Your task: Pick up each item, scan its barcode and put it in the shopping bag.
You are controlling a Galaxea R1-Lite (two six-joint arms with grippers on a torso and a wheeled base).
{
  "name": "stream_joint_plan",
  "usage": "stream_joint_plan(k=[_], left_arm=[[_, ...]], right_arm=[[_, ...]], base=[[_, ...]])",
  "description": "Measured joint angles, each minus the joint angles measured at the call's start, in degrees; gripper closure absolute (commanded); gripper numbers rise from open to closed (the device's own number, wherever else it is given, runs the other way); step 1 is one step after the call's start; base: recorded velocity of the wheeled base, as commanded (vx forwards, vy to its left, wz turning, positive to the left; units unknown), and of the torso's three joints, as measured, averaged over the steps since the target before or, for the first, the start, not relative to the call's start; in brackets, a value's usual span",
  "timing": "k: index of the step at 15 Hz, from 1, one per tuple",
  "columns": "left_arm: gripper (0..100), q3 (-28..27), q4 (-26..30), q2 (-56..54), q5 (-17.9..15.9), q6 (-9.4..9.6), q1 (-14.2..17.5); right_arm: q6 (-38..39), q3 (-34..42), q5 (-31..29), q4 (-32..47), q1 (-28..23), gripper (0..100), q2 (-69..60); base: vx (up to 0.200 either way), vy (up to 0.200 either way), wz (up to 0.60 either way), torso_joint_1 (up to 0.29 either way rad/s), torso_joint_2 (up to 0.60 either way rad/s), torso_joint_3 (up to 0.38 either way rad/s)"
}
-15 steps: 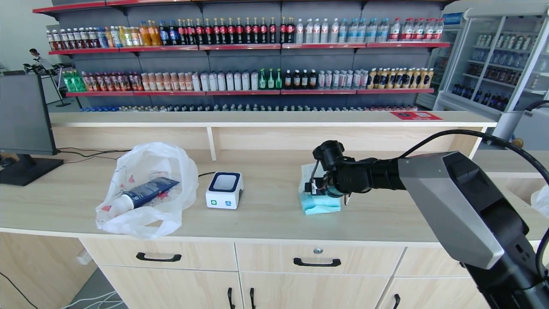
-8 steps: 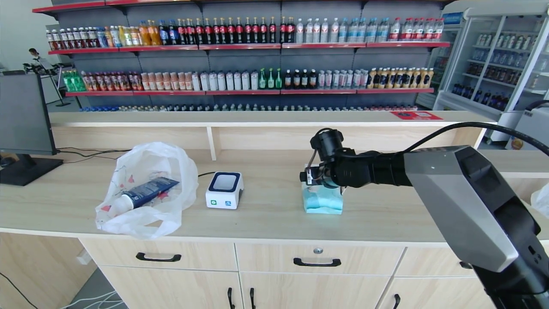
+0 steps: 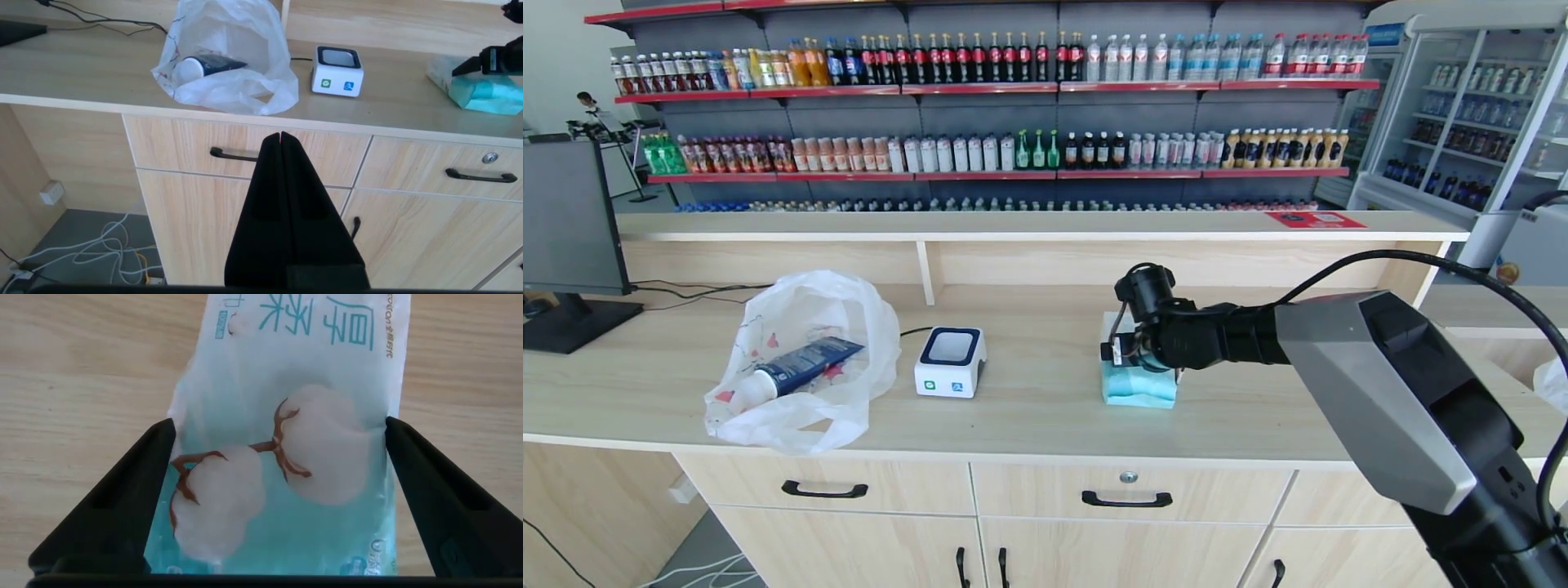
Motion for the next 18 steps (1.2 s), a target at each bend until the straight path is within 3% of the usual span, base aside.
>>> stream_joint_plan(k=[18], left_arm=[[100, 0.0, 0.0, 0.0, 0.0, -0.05, 0.0]], right_arm=[[2.0, 0.0, -1.7, 0.7, -0.5, 0, 3.0]], base=[[0.0, 0.0, 0.0, 0.0, 0.0, 0.0]])
